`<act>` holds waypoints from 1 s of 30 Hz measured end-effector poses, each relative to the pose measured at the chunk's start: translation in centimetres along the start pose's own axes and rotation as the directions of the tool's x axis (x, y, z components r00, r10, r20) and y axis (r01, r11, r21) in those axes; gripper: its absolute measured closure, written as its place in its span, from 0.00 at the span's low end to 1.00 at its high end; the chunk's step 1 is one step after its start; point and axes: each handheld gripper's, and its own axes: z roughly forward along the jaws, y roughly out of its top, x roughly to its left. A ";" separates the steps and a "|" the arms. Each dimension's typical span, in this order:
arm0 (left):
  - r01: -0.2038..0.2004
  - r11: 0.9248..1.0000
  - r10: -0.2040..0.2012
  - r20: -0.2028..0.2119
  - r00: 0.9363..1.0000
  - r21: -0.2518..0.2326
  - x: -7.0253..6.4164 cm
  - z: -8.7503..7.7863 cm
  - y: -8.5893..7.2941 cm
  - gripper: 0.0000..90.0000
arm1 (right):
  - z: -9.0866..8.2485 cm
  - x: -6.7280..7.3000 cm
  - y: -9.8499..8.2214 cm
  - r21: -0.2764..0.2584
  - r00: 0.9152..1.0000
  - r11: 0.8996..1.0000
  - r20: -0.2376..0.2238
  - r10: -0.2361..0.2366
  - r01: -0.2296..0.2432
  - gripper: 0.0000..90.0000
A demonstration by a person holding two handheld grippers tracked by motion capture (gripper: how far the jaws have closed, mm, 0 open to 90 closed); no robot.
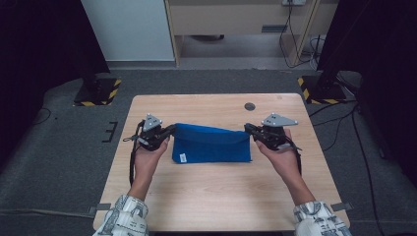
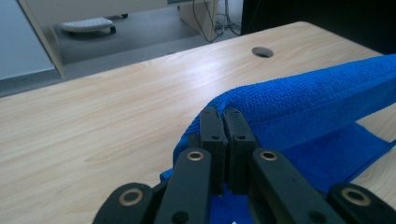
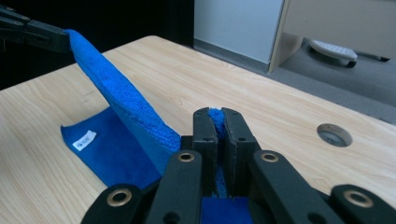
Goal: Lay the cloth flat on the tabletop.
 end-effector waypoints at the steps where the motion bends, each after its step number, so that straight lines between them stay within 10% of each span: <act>1: -0.001 1.000 0.001 0.002 1.000 -0.004 -0.1 -0.1 0.2 0.98 | 0.0 0.0 0.0 0.000 1.000 1.000 0.000 0.000 0.000 0.95; 30: -0.016 0.995 0.020 0.039 0.999 -0.099 -1.5 -4.3 3.6 0.98 | -3.7 0.5 3.2 -0.113 1.000 0.993 0.005 -0.020 0.020 0.95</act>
